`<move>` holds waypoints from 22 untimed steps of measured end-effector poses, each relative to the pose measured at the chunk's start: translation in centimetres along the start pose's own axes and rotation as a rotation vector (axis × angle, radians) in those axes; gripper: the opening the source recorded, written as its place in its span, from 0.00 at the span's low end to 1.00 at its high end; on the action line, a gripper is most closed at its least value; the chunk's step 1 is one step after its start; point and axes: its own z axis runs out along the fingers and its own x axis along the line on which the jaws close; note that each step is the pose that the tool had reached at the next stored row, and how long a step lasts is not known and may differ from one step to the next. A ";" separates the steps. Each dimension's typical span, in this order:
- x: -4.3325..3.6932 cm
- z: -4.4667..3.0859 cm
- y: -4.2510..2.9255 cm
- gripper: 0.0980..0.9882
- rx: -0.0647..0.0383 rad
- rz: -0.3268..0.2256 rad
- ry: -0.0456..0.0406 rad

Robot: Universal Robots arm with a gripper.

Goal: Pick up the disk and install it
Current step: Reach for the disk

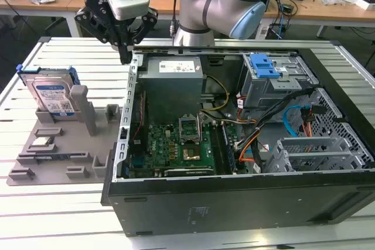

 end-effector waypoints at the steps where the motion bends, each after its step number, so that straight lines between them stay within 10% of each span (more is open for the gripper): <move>1: 0.20 -0.01 -0.02 0.01 0.000 0.000 0.0000; 7: 1.38 -0.04 -0.10 0.01 0.000 0.000 0.0000; 22: 7.20 -0.20 -0.54 0.01 0.000 0.000 0.0000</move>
